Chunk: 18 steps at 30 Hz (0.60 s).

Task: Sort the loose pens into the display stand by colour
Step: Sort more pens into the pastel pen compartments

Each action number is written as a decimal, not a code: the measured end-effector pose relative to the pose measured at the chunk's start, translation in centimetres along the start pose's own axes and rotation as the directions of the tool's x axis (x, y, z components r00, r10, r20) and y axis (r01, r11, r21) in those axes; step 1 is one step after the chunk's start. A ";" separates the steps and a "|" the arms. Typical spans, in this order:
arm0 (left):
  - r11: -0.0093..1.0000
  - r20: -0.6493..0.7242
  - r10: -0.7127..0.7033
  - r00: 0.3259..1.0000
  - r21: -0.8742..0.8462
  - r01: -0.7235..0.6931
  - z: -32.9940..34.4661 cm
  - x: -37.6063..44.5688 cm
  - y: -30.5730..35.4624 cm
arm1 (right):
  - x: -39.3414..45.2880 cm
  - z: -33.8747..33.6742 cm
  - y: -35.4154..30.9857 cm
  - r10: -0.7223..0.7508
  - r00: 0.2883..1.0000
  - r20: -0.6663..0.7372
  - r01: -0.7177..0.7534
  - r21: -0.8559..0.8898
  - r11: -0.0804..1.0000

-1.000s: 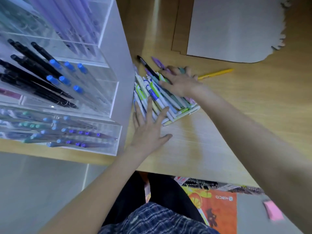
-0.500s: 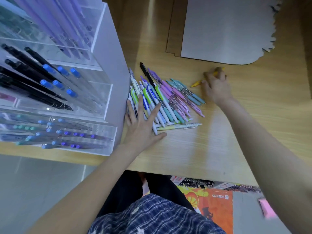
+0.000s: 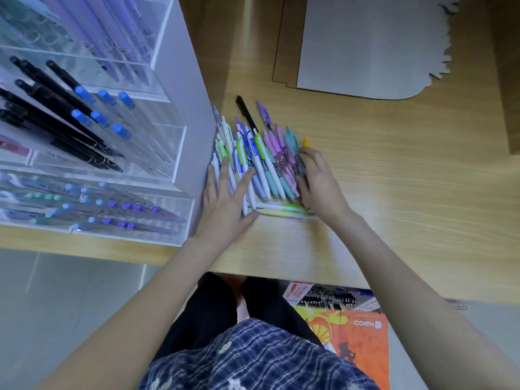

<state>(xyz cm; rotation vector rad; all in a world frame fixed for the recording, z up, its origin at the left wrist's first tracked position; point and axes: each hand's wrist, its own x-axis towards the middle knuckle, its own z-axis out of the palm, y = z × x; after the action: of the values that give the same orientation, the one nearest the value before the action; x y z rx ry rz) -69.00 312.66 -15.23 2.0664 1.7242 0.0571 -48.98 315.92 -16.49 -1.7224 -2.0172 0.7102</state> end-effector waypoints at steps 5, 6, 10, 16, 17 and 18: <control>1.000 -0.036 0.007 0.999 -0.005 -0.007 -0.3 -0.8 -0.2 | -2.1 0.1 -1.4 0.061 0.995 -0.077 -0.054 0.095 0.994; 1.000 -0.032 -0.005 0.999 -0.006 0.005 -0.4 -0.8 -0.1 | -1.8 -0.1 -1.7 0.124 0.986 -0.109 -0.110 0.129 0.986; 0.992 -0.165 0.125 0.978 0.051 -0.118 0.0 -1.2 0.7 | 0.5 -0.4 -1.9 0.311 0.950 -0.036 -0.302 0.164 0.939; 0.806 -0.016 0.573 0.820 0.193 -0.560 3.0 -3.1 0.9 | 2.0 -1.0 -1.9 0.299 0.953 0.044 -0.293 -0.104 0.950; 0.809 0.023 0.562 0.827 0.194 -0.555 3.1 -3.1 0.8 | 2.0 -1.0 -1.9 0.317 0.946 0.064 -0.307 -0.124 0.943; 0.819 0.043 0.545 0.837 0.187 -0.543 3.1 -3.1 0.7 | 2.0 -1.1 -2.0 0.332 0.940 0.084 -0.319 -0.139 0.938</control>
<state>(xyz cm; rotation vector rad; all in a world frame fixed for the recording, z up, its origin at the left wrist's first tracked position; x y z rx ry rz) -68.02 308.73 -17.04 2.6510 1.1193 0.0815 -50.20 317.78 -14.48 -2.1672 -1.8972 0.8098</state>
